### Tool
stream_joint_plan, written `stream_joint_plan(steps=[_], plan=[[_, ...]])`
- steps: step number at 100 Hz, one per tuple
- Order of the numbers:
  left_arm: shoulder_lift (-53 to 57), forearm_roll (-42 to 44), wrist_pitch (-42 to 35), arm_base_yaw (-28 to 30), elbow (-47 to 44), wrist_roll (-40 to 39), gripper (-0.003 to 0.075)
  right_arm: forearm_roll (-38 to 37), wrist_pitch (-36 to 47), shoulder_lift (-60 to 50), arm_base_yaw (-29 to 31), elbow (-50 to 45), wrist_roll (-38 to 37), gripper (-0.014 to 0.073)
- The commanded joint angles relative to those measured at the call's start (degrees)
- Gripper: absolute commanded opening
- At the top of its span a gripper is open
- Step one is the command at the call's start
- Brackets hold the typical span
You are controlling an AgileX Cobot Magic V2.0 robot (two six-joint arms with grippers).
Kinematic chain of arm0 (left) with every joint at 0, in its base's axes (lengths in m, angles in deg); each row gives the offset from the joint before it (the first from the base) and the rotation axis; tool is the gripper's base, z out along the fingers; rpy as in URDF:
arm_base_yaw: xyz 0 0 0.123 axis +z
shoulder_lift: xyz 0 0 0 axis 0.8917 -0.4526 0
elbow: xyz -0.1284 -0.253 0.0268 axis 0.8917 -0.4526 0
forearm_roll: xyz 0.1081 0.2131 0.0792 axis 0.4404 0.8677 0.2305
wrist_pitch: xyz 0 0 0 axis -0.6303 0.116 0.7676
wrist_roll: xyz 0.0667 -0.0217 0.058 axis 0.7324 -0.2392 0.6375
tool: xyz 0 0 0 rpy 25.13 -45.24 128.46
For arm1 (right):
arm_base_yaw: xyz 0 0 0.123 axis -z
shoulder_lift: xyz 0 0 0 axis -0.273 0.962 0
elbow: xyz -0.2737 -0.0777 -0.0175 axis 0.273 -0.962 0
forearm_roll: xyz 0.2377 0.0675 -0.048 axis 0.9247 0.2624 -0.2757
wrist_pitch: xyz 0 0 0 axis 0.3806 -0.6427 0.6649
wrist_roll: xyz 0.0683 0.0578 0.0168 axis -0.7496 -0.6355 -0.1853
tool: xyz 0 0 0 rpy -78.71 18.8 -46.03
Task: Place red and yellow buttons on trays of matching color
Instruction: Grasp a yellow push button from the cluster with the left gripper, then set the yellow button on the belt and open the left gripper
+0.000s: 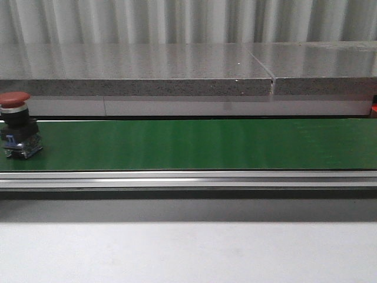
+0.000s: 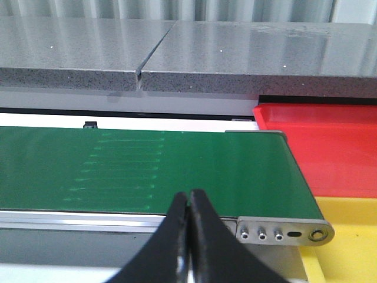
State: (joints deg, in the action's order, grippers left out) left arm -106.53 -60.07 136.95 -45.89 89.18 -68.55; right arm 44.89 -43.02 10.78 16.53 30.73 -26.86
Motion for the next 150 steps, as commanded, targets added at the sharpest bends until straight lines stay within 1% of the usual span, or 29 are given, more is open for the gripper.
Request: stream_joint_plan(steps=[1, 26, 52, 69, 83, 105, 119, 122, 127, 139, 142, 146, 150], plan=[[6.32, -0.63, -1.44, -1.46, -0.78, 1.47, 0.0237, -0.09, 4.45, -0.67, -0.01, 0.87, 0.15, -0.0106], [13.95, -2.55, -1.89, -4.06, -10.15, 4.06, 0.0237, -0.09, 4.45, -0.67, -0.01, 0.87, 0.15, -0.0106], [14.47, -4.05, -4.34, -4.19, -17.02, 4.36, 0.0237, -0.09, 4.45, -0.67, -0.01, 0.87, 0.15, -0.0106], [14.38, -7.60, -4.66, -4.19, -18.85, 5.85, 0.0237, -0.09, 4.45, -0.67, -0.01, 0.87, 0.15, -0.0106], [14.38, -7.60, -4.66, -4.19, -18.90, 5.85, 0.0237, -0.09, 4.45, -0.67, -0.01, 0.87, 0.15, -0.0106], [13.07, -7.86, -1.50, -4.19, -18.90, 5.85, 0.0242, -0.09, 4.45, -0.67, -0.01, 0.87, 0.15, -0.0106], [12.06, -7.94, -1.22, -4.19, -18.90, 5.85, 0.0247, -0.09, 4.45, -0.67, -0.01, 0.87, 0.15, -0.0106], [12.06, -8.07, -1.22, -4.19, -18.90, 5.85, 0.0258, -0.09, 4.45, -0.67, -0.01, 0.87, 0.15, -0.0106], [12.06, -8.20, -1.22, -4.19, -18.90, 5.85, 0.0299, -0.09, 4.45, -0.67, -0.01, 0.87, 0.15, -0.0106], [12.06, -8.29, -1.11, -4.19, -18.90, 5.85, 0.0477, -0.09, 4.45, -0.67, -0.01, 0.87, 0.15, -0.0106], [12.06, -8.29, -1.22, -4.19, -18.78, 5.85, 0.0509, -0.09, 4.45, -0.67, -0.01, 0.87, 0.15, -0.0106], [12.06, -8.29, -1.47, -4.19, -18.67, 5.85, 0.0533, -0.09, 4.45, -0.67, -0.01, 0.87, 0.15, -0.0106], [12.18, -8.29, -1.60, -4.19, -18.67, 6.29, 0.0535, -0.09, 4.45, -0.67, -0.01, 0.87, 0.15, -0.0106]])
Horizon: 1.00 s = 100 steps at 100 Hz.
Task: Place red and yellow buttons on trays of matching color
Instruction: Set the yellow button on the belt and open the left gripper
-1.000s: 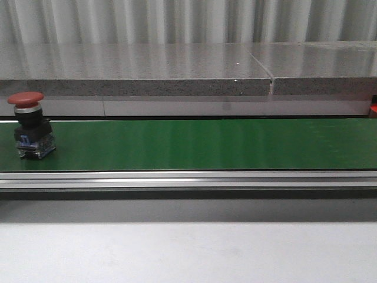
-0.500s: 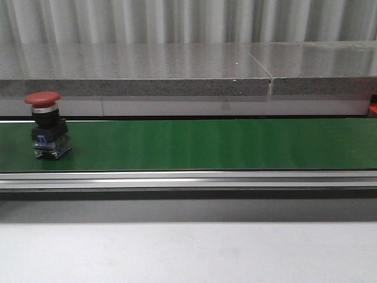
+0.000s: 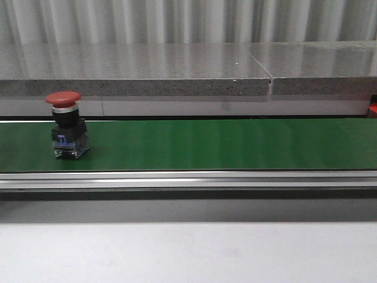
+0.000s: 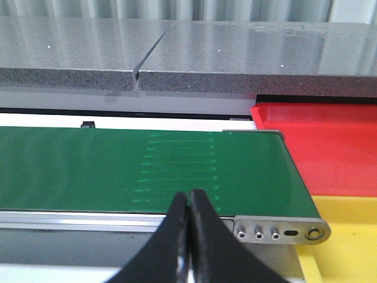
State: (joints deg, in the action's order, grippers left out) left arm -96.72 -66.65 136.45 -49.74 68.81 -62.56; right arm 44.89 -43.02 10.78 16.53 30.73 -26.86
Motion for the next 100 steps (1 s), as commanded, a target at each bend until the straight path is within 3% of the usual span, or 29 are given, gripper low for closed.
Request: stream_joint_plan(steps=[1, 21, 28, 37, 52, 76, 100], plan=[[2.37, -1.72, -1.24, -0.34, 1.81, 0.30, 0.0534, -0.09, 4.45, -0.67, -0.01, 0.87, 0.15, -0.0106], [6.15, -1.95, -5.15, -1.33, 2.08, 5.49, 0.0529, -0.09, 4.45, -0.67, -0.01, 0.87, 0.15, -0.0106], [8.42, -1.95, -7.03, -1.92, 2.08, 7.45, 0.0486, -0.09, 4.45, -0.67, -0.01, 0.87, 0.15, -0.0106], [11.51, -1.43, -8.98, -3.27, 1.39, 10.18, 0.0343, -0.09, 4.45, -0.67, -0.01, 0.87, 0.15, -0.0106], [16.78, -0.51, -11.54, -6.00, -2.12, 13.33, -0.0023, -0.09, 4.45, -0.67, -0.01, 0.87, 0.15, -0.0106], [26.79, 5.65, -20.07, -12.04, -11.35, 13.00, -0.0021, -0.09, 4.45, -0.67, -0.01, 0.87, 0.15, -0.0106], [36.12, 18.01, -25.14, -20.06, -19.83, 2.87, -0.0021, -0.09, 4.45, -0.67, -0.01, 0.87, 0.15, -0.0106]])
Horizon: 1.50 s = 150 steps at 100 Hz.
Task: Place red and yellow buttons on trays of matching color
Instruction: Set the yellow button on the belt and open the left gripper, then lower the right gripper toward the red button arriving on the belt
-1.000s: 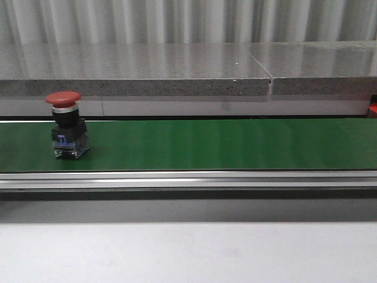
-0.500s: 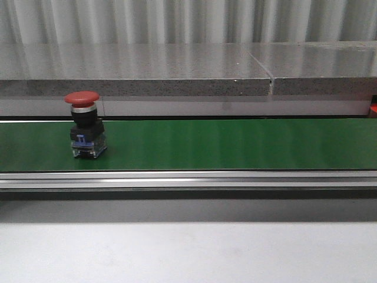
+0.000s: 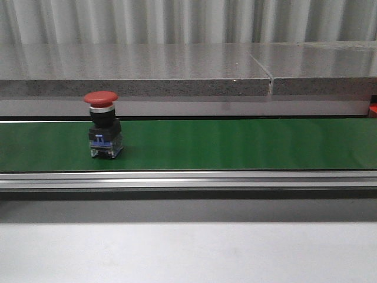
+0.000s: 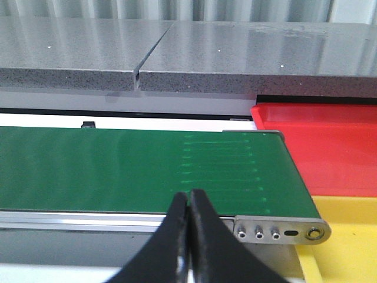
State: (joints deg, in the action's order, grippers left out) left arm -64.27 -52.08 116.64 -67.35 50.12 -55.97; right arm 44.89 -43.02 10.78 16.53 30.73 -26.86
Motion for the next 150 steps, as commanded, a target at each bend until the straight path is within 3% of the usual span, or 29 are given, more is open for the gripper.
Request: stream_joint_plan(steps=[1, 48, 86, 115, 138, 150], plan=[[3.96, 3.45, -5.71, -2.62, -1.39, -3.97, -0.0021, -0.09, 4.45, -0.67, -0.01, 0.87, 0.15, -0.0106], [29.08, -2.67, -9.57, -3.99, -16.75, -4.12, -0.0021, -0.09, 4.50, -0.67, -0.01, 0.87, 0.15, -0.0106], [40.61, -4.26, -5.22, -3.99, -22.10, -4.12, -0.0021, -0.09, 8.09, -0.67, -0.08, 1.30, 0.15, -0.0106], [41.01, -4.15, -5.42, -3.99, -22.10, -4.12, -0.0021, -0.09, -4.47, 3.72, -0.08, 11.03, 0.15, -0.0106], [41.01, -4.15, -5.42, -3.99, -22.10, -4.12, -0.0021, -0.09, -9.33, 12.66, -0.08, 20.10, 0.15, -0.0106], [41.01, -4.15, -5.42, -3.99, -22.10, -4.12, -0.0021, -0.09, -16.40, 18.40, -0.08, 25.62, 0.33, -0.0106]])
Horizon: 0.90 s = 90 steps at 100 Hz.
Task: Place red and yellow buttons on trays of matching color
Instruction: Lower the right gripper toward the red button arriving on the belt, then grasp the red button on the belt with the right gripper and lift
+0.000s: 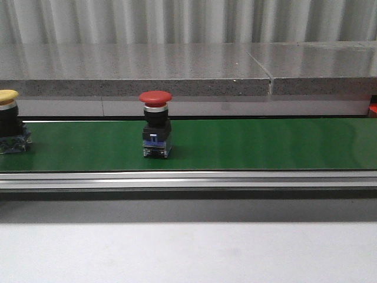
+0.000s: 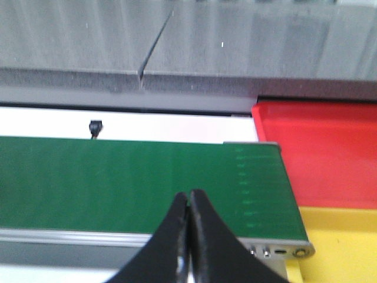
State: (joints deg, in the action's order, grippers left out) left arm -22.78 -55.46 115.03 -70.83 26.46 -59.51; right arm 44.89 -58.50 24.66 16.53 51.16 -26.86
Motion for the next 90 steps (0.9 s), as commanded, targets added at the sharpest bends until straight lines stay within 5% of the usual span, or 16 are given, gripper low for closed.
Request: stream_joint_plan(steps=[1, 54, 64, 90], plan=[[-0.49, -0.77, -3.80, -0.50, 1.56, -0.58, -0.0021, -0.09, -1.28, 5.23, -0.13, 5.84, 0.33, -0.0106], [-0.49, -0.77, -3.80, -0.50, 1.56, -0.58, -0.0021, 0.18, -10.45, 28.66, -10.92, 25.18, 0.52, -0.0072], [-0.49, -0.77, -3.80, -0.50, 1.56, -0.58, -0.0021, 0.18, -14.13, 33.24, -13.51, 29.33, 0.52, 0.0043], [-0.49, -0.77, -3.80, -0.50, 1.56, -0.58, -0.0021, 0.22, -21.04, 45.42, -20.42, 39.43, 0.54, 0.0509]])
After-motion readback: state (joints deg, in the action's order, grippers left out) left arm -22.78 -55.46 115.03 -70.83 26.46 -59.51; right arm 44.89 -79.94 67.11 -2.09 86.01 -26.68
